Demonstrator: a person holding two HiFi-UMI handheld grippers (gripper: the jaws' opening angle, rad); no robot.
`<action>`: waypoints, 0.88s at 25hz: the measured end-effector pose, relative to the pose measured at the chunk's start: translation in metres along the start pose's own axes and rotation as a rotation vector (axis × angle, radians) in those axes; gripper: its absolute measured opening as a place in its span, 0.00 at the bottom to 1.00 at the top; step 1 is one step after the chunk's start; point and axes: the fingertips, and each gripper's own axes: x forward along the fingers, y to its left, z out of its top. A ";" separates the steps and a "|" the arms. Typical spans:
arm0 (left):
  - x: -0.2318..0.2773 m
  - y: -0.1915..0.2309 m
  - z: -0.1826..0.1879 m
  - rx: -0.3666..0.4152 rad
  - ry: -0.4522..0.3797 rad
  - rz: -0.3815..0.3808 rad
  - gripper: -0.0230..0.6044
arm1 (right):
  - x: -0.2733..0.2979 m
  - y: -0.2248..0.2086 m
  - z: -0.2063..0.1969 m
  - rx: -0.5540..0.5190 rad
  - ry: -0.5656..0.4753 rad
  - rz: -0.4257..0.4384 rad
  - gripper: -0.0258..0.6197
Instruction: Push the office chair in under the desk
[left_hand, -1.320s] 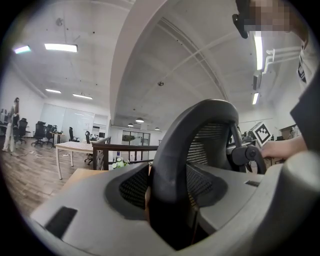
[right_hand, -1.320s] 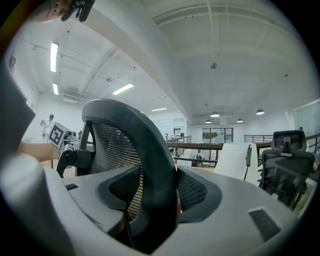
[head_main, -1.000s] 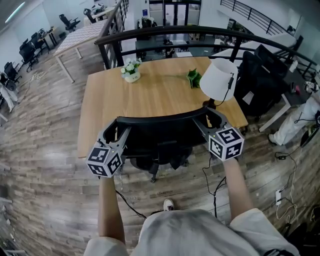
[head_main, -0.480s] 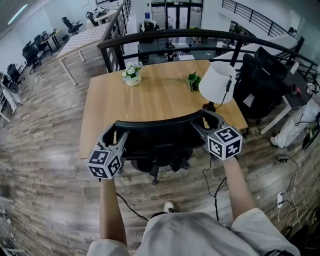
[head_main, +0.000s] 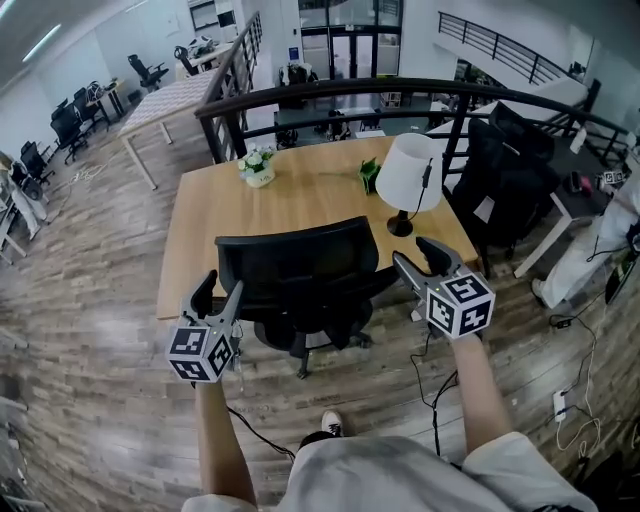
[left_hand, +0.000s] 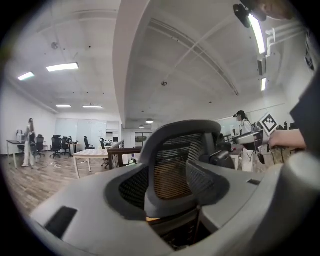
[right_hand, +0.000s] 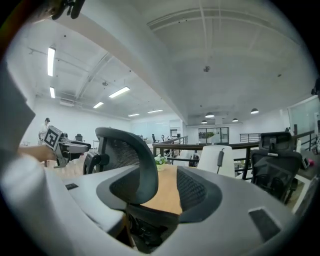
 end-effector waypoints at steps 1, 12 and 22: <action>-0.005 -0.012 0.003 0.003 0.001 -0.011 0.48 | -0.013 -0.003 0.000 0.004 0.000 -0.005 0.43; -0.071 -0.157 0.015 0.053 0.005 -0.138 0.41 | -0.143 0.012 -0.002 -0.005 -0.016 0.044 0.42; -0.112 -0.243 0.038 0.101 -0.026 -0.159 0.34 | -0.213 0.042 0.009 -0.021 -0.052 0.163 0.38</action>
